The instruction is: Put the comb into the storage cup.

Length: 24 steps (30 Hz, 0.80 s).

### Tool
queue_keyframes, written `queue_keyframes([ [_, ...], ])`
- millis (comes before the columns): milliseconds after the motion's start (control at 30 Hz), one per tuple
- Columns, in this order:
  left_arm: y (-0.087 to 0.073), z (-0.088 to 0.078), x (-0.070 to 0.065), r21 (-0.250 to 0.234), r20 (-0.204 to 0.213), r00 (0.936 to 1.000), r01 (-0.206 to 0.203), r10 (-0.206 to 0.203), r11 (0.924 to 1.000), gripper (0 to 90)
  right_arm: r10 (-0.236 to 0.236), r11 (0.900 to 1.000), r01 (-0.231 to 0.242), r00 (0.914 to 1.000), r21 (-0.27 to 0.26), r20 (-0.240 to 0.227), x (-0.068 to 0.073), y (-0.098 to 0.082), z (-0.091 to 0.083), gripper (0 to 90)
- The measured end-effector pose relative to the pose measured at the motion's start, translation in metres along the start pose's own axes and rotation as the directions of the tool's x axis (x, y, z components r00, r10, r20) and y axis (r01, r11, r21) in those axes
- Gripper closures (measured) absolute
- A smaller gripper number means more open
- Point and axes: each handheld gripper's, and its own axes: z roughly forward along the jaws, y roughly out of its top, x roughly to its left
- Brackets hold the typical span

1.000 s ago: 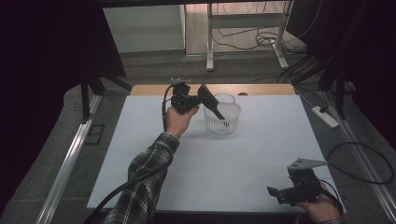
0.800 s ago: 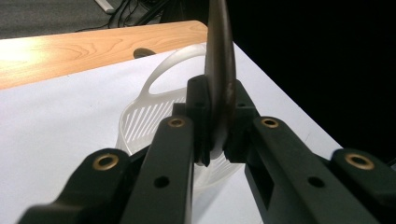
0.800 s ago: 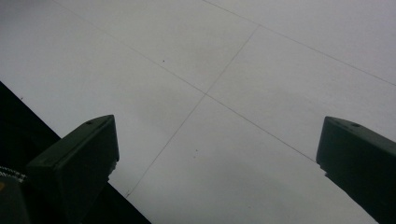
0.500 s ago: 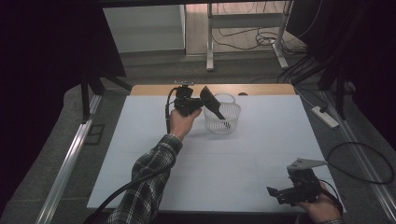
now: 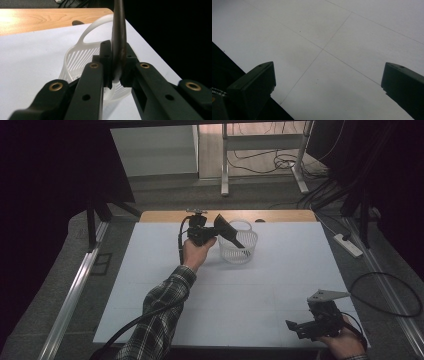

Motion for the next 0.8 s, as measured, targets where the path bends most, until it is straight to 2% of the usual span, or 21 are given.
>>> queue_keyframes([
  [400,-0.006,0.000,0.006,0.043,-0.074,0.9971,-0.015,0.018,0.9990,76.7,-0.001,1.000,0.001,1.0000,0.007,0.001,0.000,0.000,0.001,0.2],
  [800,-0.011,0.004,0.010,0.066,-0.124,0.9920,-0.014,0.022,0.9977,60.2,0.000,1.000,0.000,1.0000,0.009,0.002,0.000,0.000,0.001,0.2],
])
